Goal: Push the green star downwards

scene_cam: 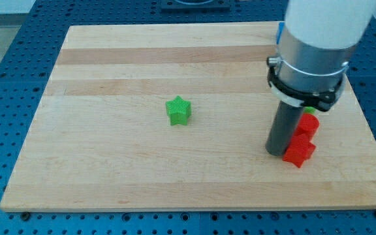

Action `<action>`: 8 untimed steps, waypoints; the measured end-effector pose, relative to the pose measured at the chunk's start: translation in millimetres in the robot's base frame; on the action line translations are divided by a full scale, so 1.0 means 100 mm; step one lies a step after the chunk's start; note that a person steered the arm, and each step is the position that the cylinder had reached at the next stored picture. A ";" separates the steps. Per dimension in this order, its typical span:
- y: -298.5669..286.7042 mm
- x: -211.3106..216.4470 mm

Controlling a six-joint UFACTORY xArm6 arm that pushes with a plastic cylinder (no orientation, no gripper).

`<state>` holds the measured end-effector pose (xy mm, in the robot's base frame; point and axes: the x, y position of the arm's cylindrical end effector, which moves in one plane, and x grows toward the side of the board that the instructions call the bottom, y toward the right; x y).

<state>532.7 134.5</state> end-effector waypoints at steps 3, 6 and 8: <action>-0.07 0.12; -3.04 -0.41; -2.38 -0.66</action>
<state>466.6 -103.3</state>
